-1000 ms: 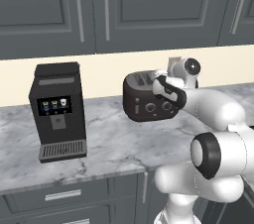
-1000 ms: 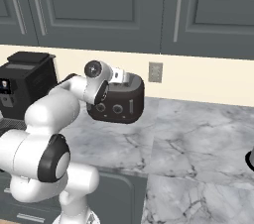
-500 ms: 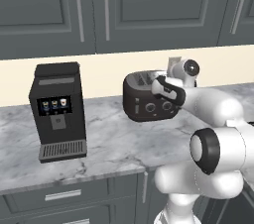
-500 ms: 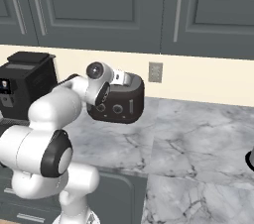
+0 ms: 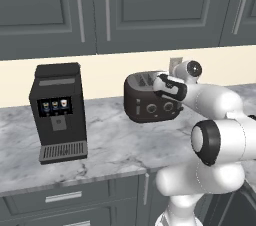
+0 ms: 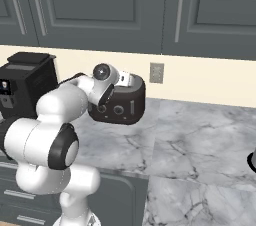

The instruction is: Start the toaster. Once the lever pops up, take the bread to the plate on the dining counter.

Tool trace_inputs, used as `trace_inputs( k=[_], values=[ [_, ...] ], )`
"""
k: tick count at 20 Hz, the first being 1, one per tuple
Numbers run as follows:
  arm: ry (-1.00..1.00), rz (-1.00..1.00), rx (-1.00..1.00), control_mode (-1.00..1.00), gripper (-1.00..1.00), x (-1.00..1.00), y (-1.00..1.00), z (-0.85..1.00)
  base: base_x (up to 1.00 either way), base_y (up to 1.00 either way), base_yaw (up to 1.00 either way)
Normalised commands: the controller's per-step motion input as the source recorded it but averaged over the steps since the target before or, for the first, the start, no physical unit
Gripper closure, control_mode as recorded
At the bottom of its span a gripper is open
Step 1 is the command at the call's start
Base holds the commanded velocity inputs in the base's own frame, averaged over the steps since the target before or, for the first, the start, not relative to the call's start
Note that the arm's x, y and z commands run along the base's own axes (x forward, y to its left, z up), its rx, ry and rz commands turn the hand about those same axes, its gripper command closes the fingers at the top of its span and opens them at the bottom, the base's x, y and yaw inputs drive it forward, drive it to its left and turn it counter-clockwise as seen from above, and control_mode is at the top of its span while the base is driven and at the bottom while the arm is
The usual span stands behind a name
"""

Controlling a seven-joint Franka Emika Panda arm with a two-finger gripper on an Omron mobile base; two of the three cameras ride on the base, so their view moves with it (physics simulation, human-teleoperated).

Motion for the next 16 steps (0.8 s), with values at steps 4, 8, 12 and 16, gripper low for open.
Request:
trace_inputs(
  k=[4,8,12,16],
  values=[
    [0.0,0.0,0.0,-1.0,-1.0,0.13,0.0,-0.15,0.0,0.0,0.0],
    [0.0,0.0,0.0,-1.0,-1.0,0.03,0.0,-0.13,0.0,0.0,0.0],
    [0.0,0.0,0.0,-1.0,-1.0,0.0,0.0,-0.11,0.0,0.0,0.0],
    [0.0,0.0,0.0,-1.0,-1.0,0.0,0.0,-0.06,0.0,0.0,0.0]
  ],
)
